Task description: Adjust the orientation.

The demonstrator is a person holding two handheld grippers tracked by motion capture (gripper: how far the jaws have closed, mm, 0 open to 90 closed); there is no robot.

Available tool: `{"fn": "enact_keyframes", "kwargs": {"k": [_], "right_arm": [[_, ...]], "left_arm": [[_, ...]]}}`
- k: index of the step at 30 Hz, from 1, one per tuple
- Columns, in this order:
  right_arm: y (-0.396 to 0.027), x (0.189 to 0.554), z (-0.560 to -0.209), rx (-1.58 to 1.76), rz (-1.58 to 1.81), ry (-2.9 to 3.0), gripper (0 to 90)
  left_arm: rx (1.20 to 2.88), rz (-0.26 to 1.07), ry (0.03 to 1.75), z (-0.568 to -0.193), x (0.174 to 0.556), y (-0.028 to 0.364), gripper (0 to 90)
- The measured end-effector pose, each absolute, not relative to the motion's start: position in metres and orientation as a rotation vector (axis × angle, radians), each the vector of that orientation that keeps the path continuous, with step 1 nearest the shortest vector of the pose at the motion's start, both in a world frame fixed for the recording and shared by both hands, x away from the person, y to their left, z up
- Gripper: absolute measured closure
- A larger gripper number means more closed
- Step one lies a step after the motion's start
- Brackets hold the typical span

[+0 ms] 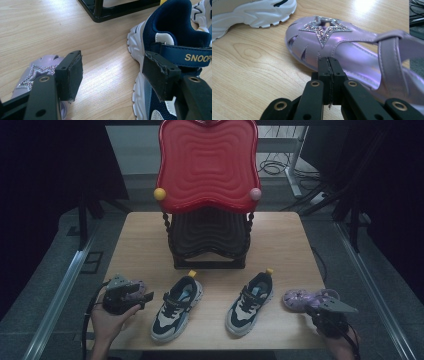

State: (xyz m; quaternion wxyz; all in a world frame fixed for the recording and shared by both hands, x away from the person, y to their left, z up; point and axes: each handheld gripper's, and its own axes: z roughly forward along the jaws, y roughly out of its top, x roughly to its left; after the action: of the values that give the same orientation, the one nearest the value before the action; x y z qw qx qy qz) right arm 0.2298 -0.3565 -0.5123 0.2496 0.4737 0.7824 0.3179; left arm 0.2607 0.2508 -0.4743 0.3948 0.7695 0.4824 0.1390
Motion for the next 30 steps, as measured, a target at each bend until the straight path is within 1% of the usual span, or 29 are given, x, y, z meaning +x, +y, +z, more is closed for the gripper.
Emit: {"fn": "enact_keyframes", "kwargs": {"k": [23,30], "right_arm": [[-0.329,0.239,-0.512,1.225,0.822,2.185,90.0],[-0.320,0.252,-0.511,1.219,0.784,2.199,90.0]], "left_arm": [[1.951,0.345,1.232,-0.475,0.262,0.255,33.2],[1.952,0.348,1.232,-0.474,0.261,0.255,33.2]]}}
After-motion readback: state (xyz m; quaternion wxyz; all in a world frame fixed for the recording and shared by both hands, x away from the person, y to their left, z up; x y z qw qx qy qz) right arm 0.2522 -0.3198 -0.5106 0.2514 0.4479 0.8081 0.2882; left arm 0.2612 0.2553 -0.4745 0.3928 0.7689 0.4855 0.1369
